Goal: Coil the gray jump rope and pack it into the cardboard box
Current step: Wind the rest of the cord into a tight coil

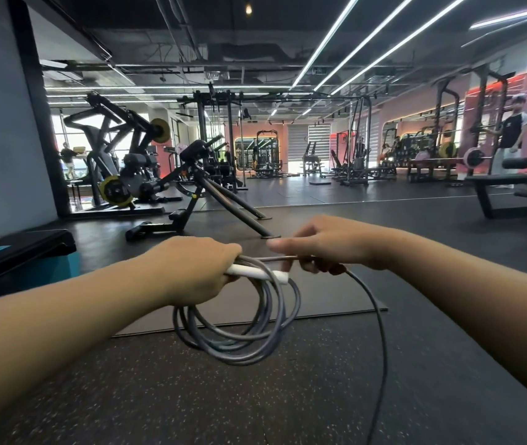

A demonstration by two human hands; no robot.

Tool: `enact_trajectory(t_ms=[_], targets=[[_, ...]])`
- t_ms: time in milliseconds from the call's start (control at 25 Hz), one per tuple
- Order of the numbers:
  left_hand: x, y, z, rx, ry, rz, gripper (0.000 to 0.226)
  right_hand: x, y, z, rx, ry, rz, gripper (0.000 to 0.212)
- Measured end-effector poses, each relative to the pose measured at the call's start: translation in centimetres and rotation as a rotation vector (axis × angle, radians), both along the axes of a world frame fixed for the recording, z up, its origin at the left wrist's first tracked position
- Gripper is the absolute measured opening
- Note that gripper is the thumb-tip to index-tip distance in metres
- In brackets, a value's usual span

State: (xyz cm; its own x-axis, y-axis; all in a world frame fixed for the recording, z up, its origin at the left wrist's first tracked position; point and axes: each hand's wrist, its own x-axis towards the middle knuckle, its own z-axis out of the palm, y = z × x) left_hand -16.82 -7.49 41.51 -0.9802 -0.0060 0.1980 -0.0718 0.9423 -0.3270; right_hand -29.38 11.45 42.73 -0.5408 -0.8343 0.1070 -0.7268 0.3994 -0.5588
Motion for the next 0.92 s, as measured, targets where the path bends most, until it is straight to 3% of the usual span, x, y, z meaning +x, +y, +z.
enact_trajectory(t_ms=[80, 120, 280, 360, 480, 600, 680, 840, 920], targets=[[0.4, -1.1, 0.0, 0.121, -0.034, 0.036, 0.019, -1.2, 1.2, 0.0, -0.016, 0.014, -0.023, 0.045], [0.5, -1.6, -0.2, 0.283, -0.032, 0.050, 0.019, -1.9, 1.6, -0.2, -0.027, 0.023, -0.045, 0.046], [0.7, -2.7, -0.7, 1.219, 0.267, 0.184, 0.023, -4.1, 3.1, -2.5, -0.182, -0.052, -0.220, 0.055], [0.4, -2.4, -1.1, 1.572, 0.454, 0.258, 0.025, -4.1, 3.1, -4.3, -0.330, -0.291, -0.177, 0.054], [-1.3, -0.9, -1.9, 1.964, 0.583, 0.309, 0.025, -1.7, 0.2, -7.0, -0.543, -0.599, 0.073, 0.072], [-3.8, 0.5, -2.9, 2.151, 0.623, 0.354, 0.022, 1.2, -3.9, -8.7, -0.710, -0.635, 0.129, 0.082], [-4.8, 1.6, -3.1, 2.228, 0.645, 0.391, 0.018, 2.5, -5.9, -9.1, -0.843, -0.667, 0.061, 0.070], [-5.6, 3.9, -3.6, 2.365, 0.710, 0.317, 0.025, 4.8, -8.7, -9.1, -1.112, -0.786, -0.062, 0.023], [-5.8, 4.4, -4.2, 2.334, 0.729, 0.286, 0.038, 5.0, -9.6, -9.1, -1.196, -0.755, -0.140, 0.025]])
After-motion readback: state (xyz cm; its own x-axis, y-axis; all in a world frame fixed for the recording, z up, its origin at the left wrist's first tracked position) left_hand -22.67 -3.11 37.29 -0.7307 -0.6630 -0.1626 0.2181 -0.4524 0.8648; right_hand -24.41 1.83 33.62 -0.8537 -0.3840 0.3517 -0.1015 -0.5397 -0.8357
